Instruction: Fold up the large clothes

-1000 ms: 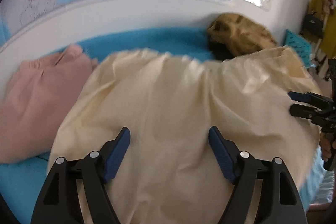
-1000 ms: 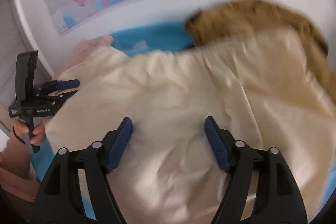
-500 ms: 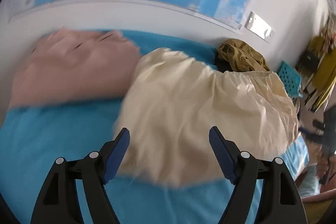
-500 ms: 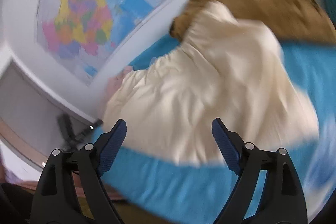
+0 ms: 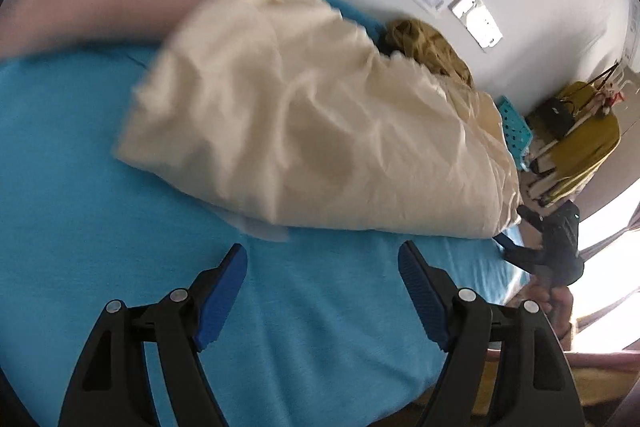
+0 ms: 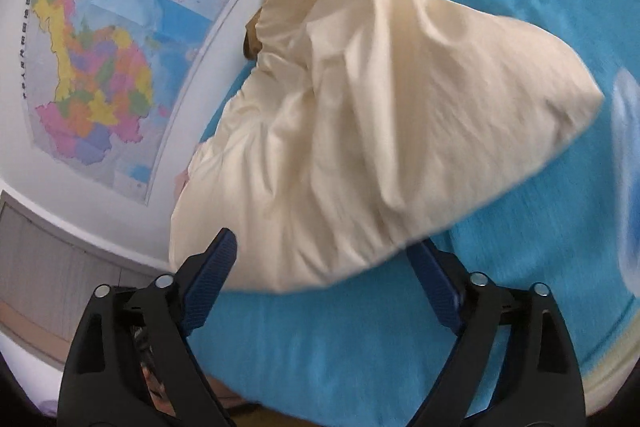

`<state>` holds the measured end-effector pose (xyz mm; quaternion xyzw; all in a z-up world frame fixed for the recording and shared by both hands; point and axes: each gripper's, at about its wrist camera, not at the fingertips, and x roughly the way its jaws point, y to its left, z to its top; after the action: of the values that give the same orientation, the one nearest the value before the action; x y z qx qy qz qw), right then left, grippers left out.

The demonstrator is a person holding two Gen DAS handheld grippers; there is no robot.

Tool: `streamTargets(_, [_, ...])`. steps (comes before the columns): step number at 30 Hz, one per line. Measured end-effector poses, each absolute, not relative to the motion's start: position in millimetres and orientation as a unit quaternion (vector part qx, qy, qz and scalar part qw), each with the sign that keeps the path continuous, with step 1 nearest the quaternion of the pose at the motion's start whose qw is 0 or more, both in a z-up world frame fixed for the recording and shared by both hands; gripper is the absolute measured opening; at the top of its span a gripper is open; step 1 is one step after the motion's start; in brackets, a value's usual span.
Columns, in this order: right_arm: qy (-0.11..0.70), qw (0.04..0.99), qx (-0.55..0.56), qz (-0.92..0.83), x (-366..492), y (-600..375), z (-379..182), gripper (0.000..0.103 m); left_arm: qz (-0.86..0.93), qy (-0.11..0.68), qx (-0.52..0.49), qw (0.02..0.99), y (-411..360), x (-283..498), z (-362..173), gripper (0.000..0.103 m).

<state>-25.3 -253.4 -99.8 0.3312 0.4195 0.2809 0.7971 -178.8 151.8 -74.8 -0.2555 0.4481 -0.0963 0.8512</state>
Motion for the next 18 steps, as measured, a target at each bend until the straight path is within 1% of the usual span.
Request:
streamTargets(1, [0.415,0.801,0.331,0.275,-22,-250,-99,0.090,-0.097,0.437,-0.256,0.857,150,-176,-74,0.082])
streamTargets(3, [0.411,0.810,0.325,0.262,-18,-245,-98,0.091,-0.094,0.430,-0.275,0.855,152,-167,-76,0.084])
streamTargets(6, [0.402,0.822,0.316,0.251,-15,-238,-97,0.097,-0.099,0.409,-0.345,0.839,169,-153,-81,0.087])
streamTargets(9, [0.387,0.825,0.334,0.240,-7,-237,-96,0.099,-0.083,0.381,-0.395,0.832,184,-143,-82,0.087])
streamTargets(15, [0.365,0.837,0.338,0.227,5,-226,-95,0.099,-0.063,0.374,-0.407,0.831,176,-115,-82,0.089])
streamTargets(17, [0.359,0.836,0.340,0.236,8,-225,-95,0.097,-0.058,0.377,-0.406,0.831,174,-111,-83,0.084])
streamTargets(18, [0.359,0.832,0.345,0.243,11,-226,-95,0.087,-0.050,0.379,-0.406,0.830,175,-110,-84,0.071])
